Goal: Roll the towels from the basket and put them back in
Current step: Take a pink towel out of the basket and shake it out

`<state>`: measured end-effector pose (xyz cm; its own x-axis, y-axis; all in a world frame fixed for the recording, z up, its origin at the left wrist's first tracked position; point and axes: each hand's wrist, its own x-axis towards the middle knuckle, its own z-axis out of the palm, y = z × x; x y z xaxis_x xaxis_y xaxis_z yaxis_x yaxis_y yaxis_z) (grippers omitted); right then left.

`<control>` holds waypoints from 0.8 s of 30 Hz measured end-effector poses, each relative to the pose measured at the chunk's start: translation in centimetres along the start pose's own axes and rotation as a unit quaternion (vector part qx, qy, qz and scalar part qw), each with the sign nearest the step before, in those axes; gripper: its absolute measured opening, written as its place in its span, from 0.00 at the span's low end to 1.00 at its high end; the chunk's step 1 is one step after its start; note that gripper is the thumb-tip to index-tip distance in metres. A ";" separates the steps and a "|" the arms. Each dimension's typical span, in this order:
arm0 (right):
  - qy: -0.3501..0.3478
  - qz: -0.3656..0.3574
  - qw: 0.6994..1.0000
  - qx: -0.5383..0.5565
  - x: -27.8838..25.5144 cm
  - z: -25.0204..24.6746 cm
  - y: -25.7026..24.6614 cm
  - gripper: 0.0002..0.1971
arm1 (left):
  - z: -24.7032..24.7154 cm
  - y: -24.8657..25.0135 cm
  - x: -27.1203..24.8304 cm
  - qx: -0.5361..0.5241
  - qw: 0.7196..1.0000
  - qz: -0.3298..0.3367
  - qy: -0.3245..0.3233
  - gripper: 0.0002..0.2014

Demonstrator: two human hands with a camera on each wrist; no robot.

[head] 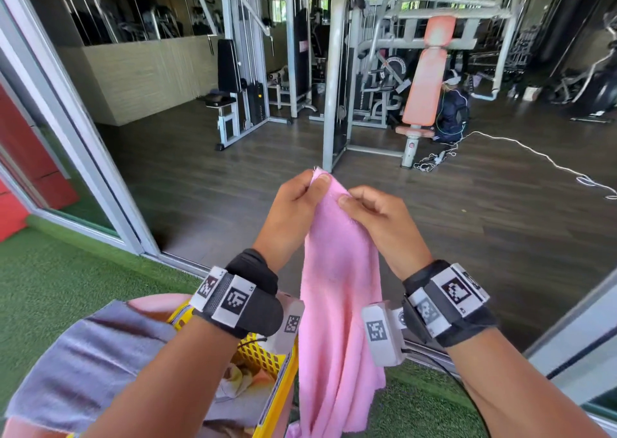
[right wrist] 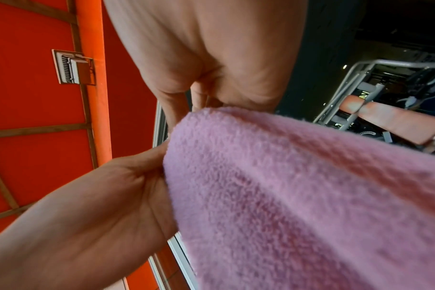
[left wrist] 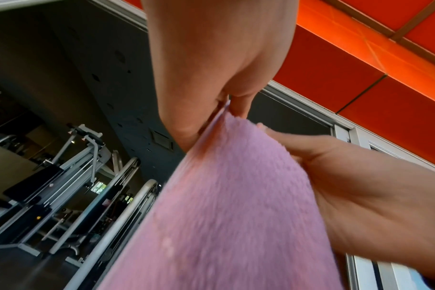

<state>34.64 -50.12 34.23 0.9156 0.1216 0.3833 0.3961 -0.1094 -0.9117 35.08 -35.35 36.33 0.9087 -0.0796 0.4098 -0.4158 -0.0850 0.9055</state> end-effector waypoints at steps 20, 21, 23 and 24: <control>-0.018 -0.016 0.999 -0.040 1.7 -0.6 -0.1 0.03 | -0.2 -2.0 0.1 -0.031 0.997 -0.033 -0.070 0.14; -0.015 -0.015 0.999 -0.042 1.3 -0.3 0.5 0.05 | -0.5 -1.6 0.4 -0.004 0.999 -0.017 -0.051 0.13; -0.005 -0.004 0.999 -0.049 0.0 0.3 2.2 0.10 | -1.2 -1.2 1.6 0.043 0.999 0.008 -0.003 0.12; -0.003 0.007 0.998 -0.056 -0.8 0.6 3.1 0.14 | -1.7 -0.9 2.2 0.058 0.998 0.014 0.021 0.11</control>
<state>35.12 -49.97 30.99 0.9208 0.1246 0.3697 0.3890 -0.2204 -0.8945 37.49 -33.76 36.63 0.8960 -0.0429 0.4419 -0.4412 -0.1970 0.8755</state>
